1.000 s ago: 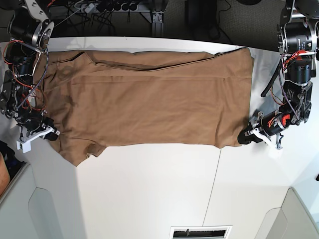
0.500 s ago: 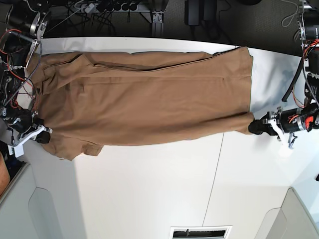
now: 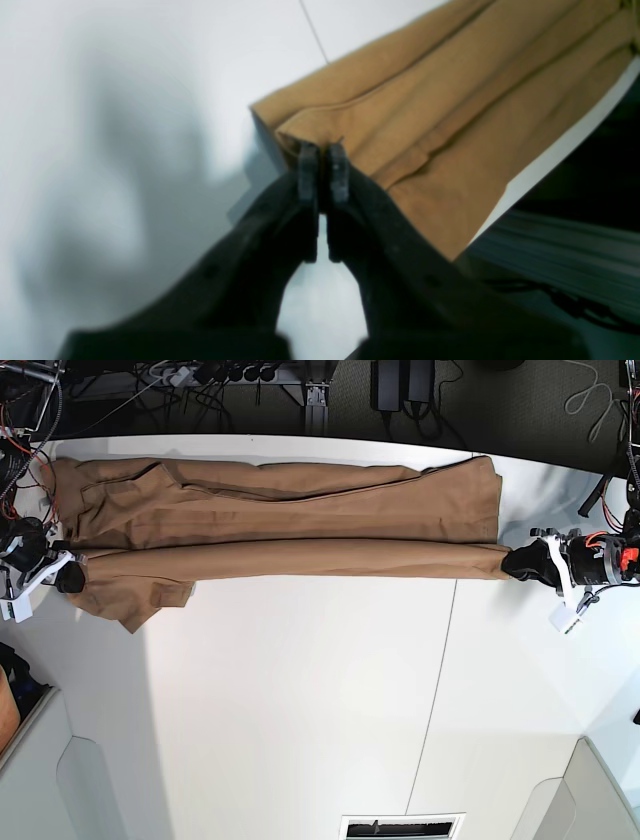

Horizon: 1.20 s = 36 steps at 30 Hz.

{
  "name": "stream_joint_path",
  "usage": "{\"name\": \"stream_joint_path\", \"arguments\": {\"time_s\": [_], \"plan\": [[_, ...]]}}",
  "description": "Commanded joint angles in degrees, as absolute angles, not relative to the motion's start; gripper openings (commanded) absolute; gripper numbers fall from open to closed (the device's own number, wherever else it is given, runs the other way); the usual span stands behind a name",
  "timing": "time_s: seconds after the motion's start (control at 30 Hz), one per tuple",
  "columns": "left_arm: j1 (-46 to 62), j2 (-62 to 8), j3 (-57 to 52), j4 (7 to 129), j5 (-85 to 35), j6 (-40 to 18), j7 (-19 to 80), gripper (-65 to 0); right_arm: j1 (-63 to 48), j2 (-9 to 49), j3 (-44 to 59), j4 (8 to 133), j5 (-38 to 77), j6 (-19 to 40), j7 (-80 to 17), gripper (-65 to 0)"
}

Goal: Layout the t-shirt on the table in an organized manner, then fold the t-shirt properly
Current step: 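Grasp the opposite edge with both grippers and fold it over lengthwise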

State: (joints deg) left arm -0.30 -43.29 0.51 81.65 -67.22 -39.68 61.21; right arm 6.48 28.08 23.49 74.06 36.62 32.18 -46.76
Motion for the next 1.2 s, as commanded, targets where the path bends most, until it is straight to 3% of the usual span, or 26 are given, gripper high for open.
{"name": "stream_joint_path", "arguments": {"time_s": [0.0, 0.27, 0.33, 0.43, 0.5, 0.57, 0.87, 1.17], "plan": [[-0.23, -44.62, -0.19, 82.85, -68.36, -40.00, 60.51, -63.7, 6.87, 29.65, 23.99, 75.18, 37.54, 32.38, -45.45, -65.0], [4.27, -44.64, -0.19, 82.98, -68.38, -40.00, 60.95, -62.9, 4.56, 29.15, 24.14, 75.18, 37.54, 32.34, -46.15, -65.0], [4.91, -44.64, -0.19, 82.98, -68.53, -40.00, 60.90, -60.2, 4.19, 29.17, 24.40, 75.18, 38.22, 31.90, -46.15, -57.2], [5.19, -44.64, -0.23, 82.98, -69.80, -40.00, 60.86, -48.4, 3.77, 29.15, 25.65, 75.20, 39.33, 31.88, -46.22, -41.9], [5.08, -44.62, -0.91, 82.98, -69.97, -40.00, 60.69, -38.5, 3.79, 29.12, 27.33, 75.33, 41.89, 31.90, -46.22, -39.7], [5.13, -44.62, -2.81, 82.98, -70.85, -40.00, 60.71, -34.2, 3.86, 28.64, 30.04, 76.20, 43.57, 31.92, -46.30, -39.7], [10.28, -44.05, -7.49, 82.98, -76.05, -40.00, 63.57, -34.2, 3.92, 26.46, 36.75, 82.67, 44.21, 31.94, -48.31, -39.7], [14.22, -31.97, -24.88, 82.91, -73.93, -40.00, 61.56, -34.2, 3.90, 23.33, 35.09, 82.67, 44.56, 32.40, -48.51, -39.7]]}}
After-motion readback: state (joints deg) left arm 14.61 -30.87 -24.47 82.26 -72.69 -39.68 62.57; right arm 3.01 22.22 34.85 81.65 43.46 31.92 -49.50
